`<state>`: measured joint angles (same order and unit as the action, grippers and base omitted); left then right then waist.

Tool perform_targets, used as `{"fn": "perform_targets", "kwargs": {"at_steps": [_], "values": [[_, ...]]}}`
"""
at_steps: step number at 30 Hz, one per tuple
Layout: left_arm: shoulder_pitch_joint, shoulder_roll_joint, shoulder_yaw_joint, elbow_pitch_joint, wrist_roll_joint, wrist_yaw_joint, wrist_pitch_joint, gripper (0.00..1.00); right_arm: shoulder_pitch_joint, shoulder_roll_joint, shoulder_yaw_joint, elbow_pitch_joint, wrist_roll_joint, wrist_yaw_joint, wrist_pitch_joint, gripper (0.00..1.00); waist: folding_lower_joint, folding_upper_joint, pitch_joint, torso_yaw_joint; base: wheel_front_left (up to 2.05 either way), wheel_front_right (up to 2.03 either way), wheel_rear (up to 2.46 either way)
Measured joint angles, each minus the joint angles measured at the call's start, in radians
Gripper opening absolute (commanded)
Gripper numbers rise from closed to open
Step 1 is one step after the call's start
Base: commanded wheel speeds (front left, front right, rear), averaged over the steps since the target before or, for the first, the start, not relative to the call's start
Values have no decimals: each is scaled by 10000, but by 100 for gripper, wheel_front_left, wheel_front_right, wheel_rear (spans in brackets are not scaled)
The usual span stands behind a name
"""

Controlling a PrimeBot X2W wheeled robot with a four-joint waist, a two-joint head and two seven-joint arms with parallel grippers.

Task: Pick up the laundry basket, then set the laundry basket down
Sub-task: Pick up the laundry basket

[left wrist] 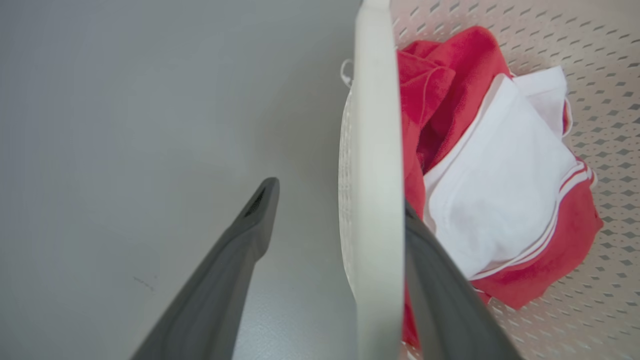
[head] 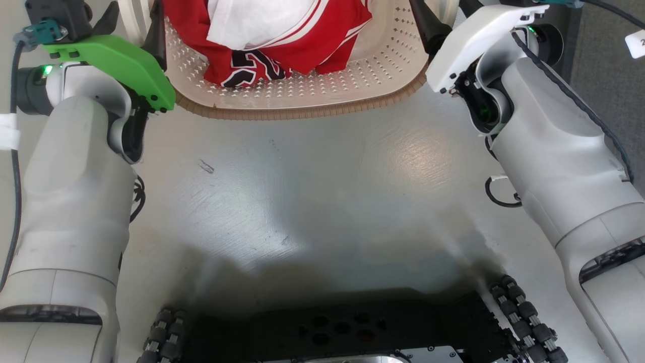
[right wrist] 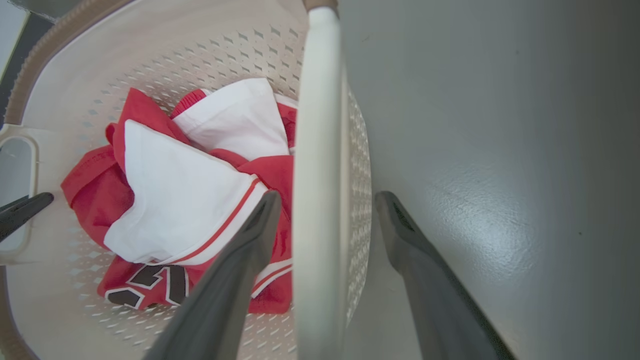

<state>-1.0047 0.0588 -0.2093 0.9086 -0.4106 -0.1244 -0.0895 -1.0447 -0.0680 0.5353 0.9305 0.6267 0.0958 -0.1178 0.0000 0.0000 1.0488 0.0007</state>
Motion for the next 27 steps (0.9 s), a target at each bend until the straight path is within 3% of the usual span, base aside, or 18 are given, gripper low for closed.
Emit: {"fn": "perform_targets", "kwargs": {"at_steps": [2, 3, 4, 5, 6, 7, 10, 27], "values": [[-64, -35, -56, 109, -17, 0, -15, 100, -82, 0, 96, 65, 92, 0, 0, 100, 0, 0, 11, 18, 0, 0, 0], [-88, -46, -88, 167, -46, -2, -54, 92, -121, 0, 142, 107, 104, 0, -2, 93, 0, 0, 15, 26, 0, 0, 0], [-111, -52, -115, 209, -81, -2, -59, 73, -151, -2, 186, 138, 151, 0, -2, 71, 0, 0, 19, 34, 0, 0, 0], [-129, -52, -132, 242, -92, 0, -86, 43, -174, -2, 228, 171, 215, 0, -4, 41, 0, 0, 23, 40, 0, 0, 0], [-157, -52, -153, 284, -115, -2, -86, 22, -190, 0, 263, 203, 276, -2, -4, 25, 0, 0, 25, 46, 0, 0, 0], [-181, -52, -174, 328, -157, -2, -86, 0, -208, 0, 291, 242, 313, -4, -12, 0, 0, 0, 27, 50, 0, 0, 0], [-228, -261, -274, 510, -176, -86, -207, 0, -344, 48, 416, 403, 443, -186, -46, 0, 0, 0, 22, 61, 0, 0, 0], [-285, -301, -802, 1367, -612, -84, -570, 0, -161, 65, 1126, 959, 1233, -169, -445, 0, 0, 0, -877, 37, 0, 0, 0]]}}
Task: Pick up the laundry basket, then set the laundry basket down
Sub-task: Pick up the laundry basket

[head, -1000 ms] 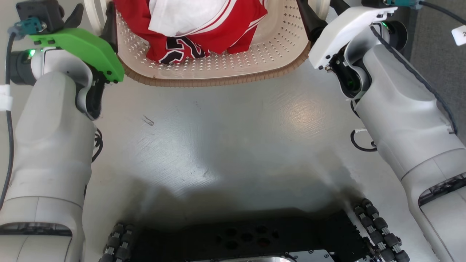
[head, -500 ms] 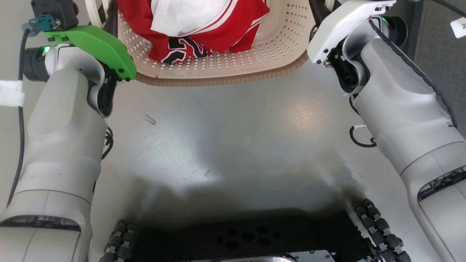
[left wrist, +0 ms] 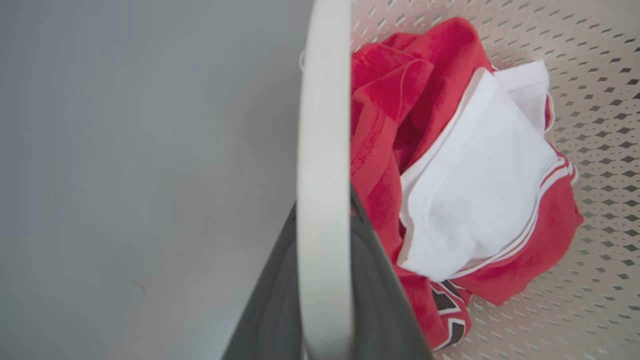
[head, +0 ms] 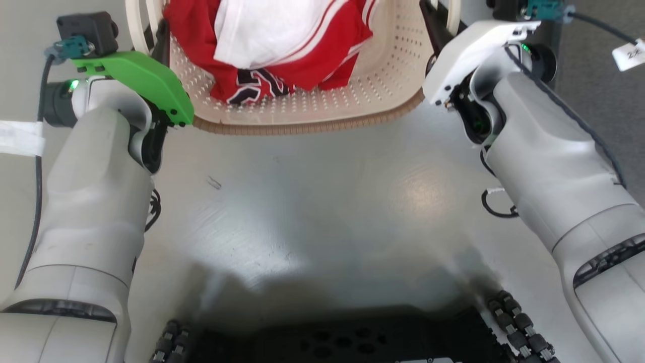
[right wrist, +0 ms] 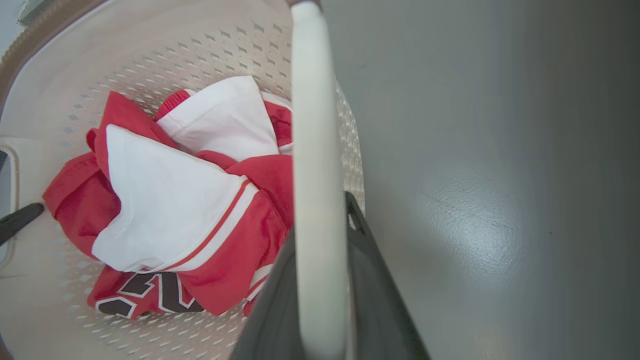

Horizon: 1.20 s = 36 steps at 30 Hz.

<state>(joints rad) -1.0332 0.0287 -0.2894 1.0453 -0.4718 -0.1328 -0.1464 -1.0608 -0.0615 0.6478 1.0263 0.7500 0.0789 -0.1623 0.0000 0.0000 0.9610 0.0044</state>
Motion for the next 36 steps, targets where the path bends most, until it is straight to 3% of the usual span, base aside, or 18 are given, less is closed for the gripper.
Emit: {"fn": "perform_targets", "kwargs": {"at_steps": [13, 36], "values": [[561, -104, -337, 531, -468, 0, 31, 0, 553, 77, 483, 458, 520, 90, 86, 0, 0, 0, -1354, -72, 0, 0, 0], [2408, -291, -742, 1482, -976, -36, 725, 0, 2551, 272, 1248, 863, 1722, 190, 1325, 0, -1, 0, -4580, -324, 0, 0, 0]]}}
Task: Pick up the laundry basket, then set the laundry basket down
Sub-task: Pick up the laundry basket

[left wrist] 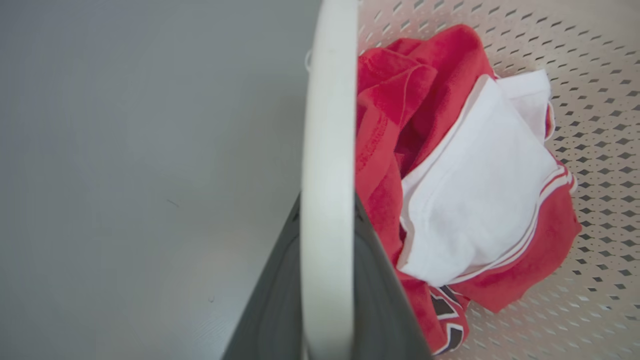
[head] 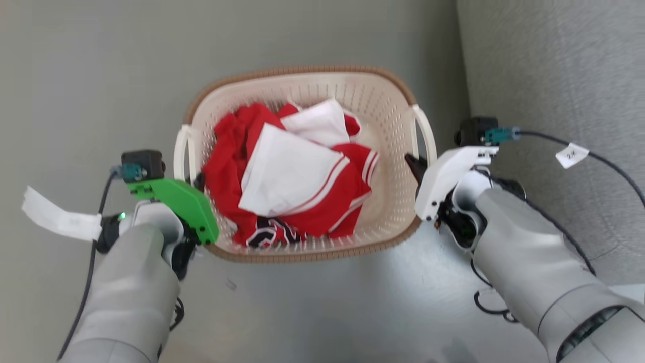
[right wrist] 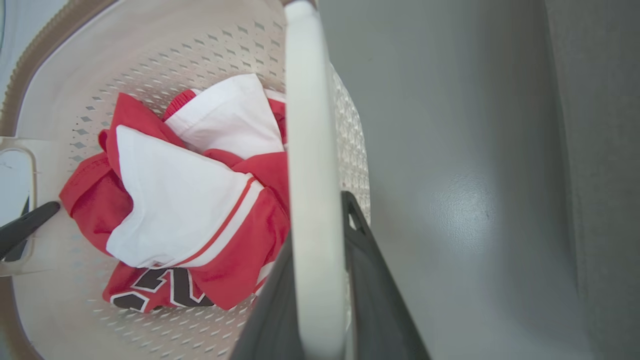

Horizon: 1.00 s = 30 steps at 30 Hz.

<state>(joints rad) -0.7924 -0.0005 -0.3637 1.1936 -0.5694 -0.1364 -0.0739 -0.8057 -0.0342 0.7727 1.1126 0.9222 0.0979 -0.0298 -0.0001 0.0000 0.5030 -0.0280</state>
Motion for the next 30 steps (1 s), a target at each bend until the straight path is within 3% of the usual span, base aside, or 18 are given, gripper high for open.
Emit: {"fn": "perform_targets", "kwargs": {"at_steps": [30], "values": [[2602, -192, -539, 594, -811, -13, 1283, 0, 2649, 58, 880, 228, 1179, 67, 1885, 0, 0, 0, -4088, -44, 0, 0, 0]]}}
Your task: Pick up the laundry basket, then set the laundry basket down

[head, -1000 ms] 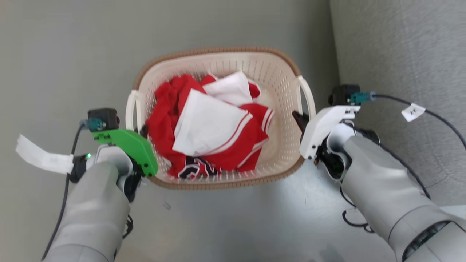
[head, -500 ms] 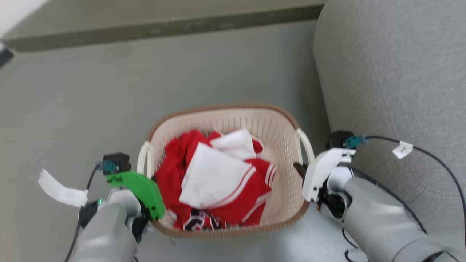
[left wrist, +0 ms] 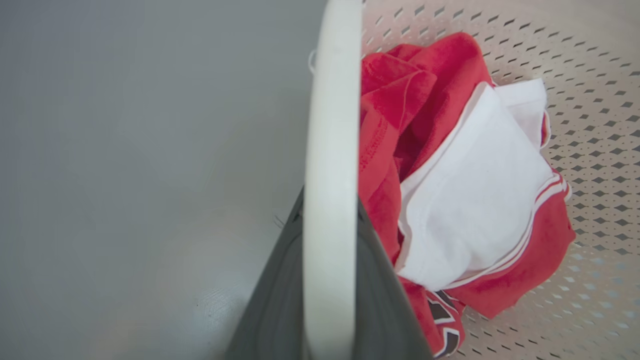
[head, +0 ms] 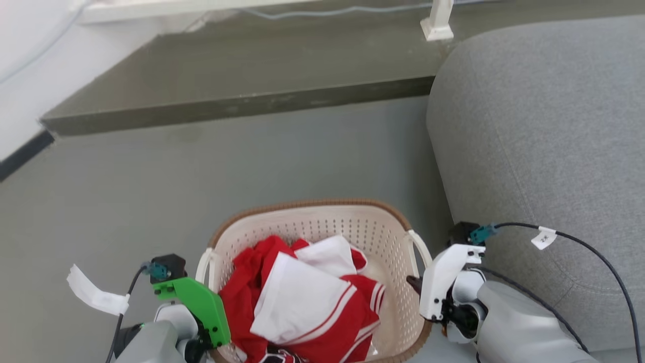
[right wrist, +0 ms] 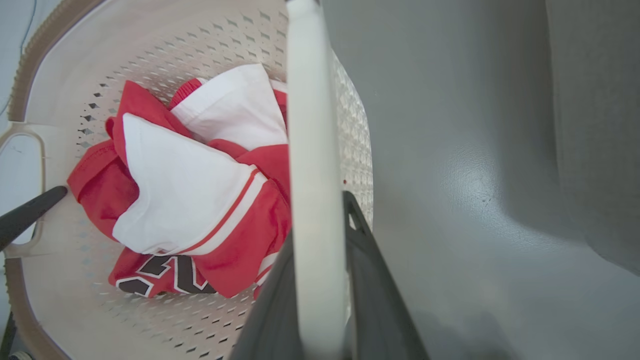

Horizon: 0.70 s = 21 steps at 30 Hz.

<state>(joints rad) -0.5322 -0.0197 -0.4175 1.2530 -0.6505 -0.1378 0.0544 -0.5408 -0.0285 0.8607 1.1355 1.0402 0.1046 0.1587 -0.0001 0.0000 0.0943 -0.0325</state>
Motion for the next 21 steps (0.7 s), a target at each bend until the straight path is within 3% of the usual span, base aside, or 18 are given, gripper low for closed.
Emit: {"fn": "perform_targets", "kwargs": {"at_steps": [21], "values": [[31, 6, -40, 10, -184, 0, 477, 0, 10, -33, 245, -71, 255, -199, 460, 0, 0, 0, -192, -108, 0, 0, 0]]}}
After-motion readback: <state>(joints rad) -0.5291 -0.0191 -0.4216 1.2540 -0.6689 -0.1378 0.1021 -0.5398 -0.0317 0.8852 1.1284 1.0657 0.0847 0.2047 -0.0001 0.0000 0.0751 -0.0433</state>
